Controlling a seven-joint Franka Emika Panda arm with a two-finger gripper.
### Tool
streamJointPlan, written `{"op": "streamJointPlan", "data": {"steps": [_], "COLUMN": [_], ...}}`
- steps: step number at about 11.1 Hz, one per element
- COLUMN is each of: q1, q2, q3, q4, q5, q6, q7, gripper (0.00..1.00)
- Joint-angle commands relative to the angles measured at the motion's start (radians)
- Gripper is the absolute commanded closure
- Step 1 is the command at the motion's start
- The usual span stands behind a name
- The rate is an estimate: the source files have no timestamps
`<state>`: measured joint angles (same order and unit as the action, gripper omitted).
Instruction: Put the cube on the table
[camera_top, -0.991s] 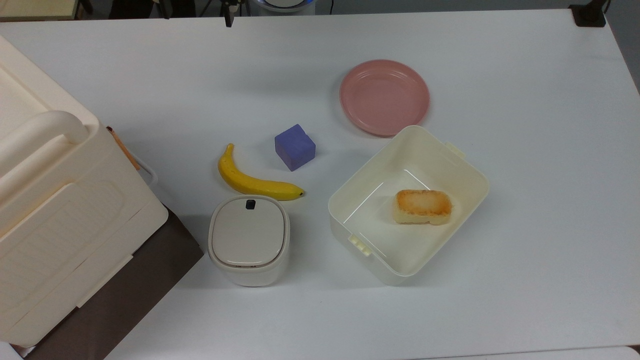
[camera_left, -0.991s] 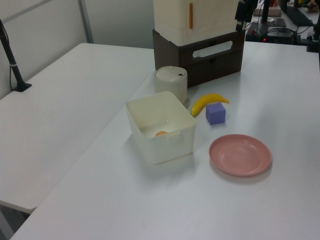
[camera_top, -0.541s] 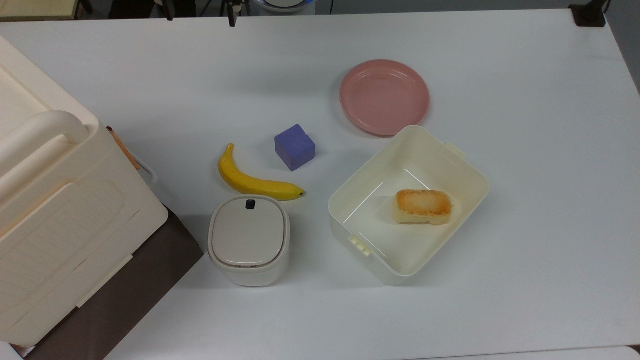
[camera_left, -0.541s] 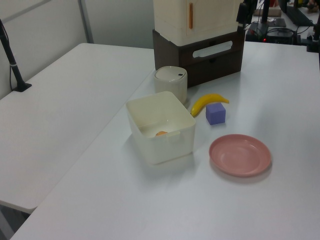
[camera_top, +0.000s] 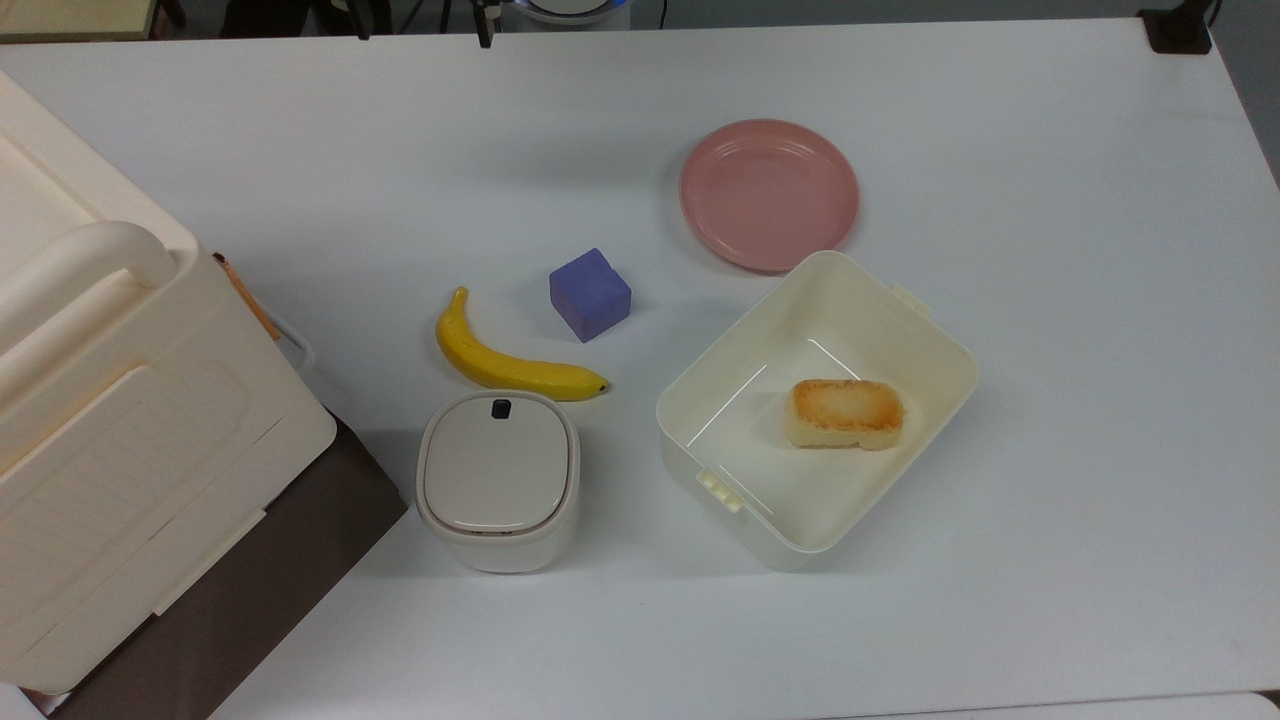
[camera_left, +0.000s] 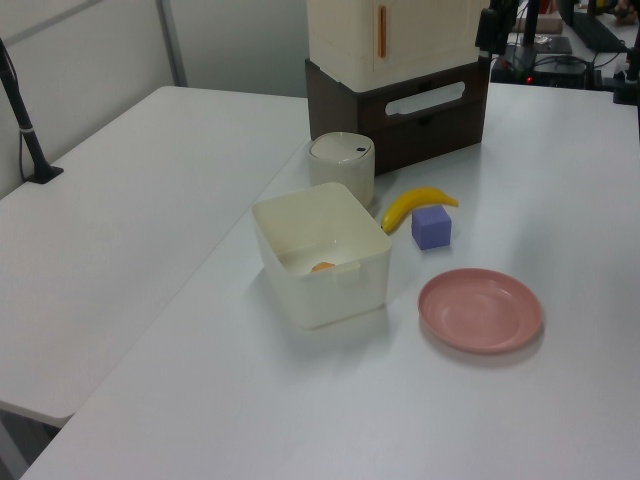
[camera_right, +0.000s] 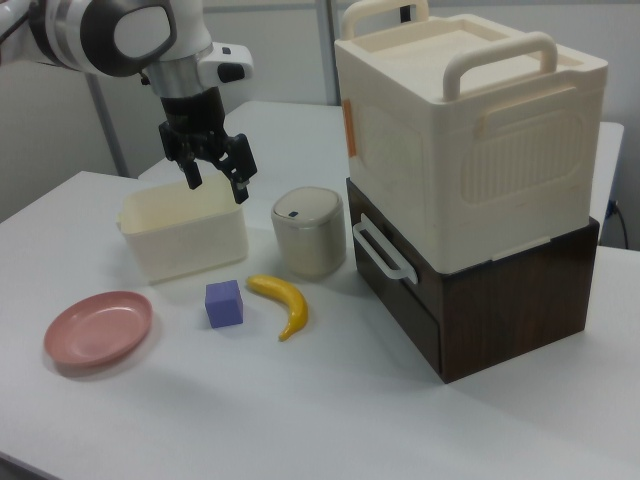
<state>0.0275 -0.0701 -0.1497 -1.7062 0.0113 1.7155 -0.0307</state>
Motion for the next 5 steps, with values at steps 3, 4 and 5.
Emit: {"op": "streamJointPlan", "data": {"steps": [3,4,5], "q1": [-0.017,-0.017,-0.017], "q2": [-0.007,-0.007,-0.007], "q3": [0.012,0.012,0.010], "q4": [-0.003,-0.003,-0.003], "q5": [0.029,0.039,0.047], "q6": [-0.020,-0.019,-0.019], "q7": [-0.002,-0.001,-0.001], "gripper": [0.00,0.00,0.00]}}
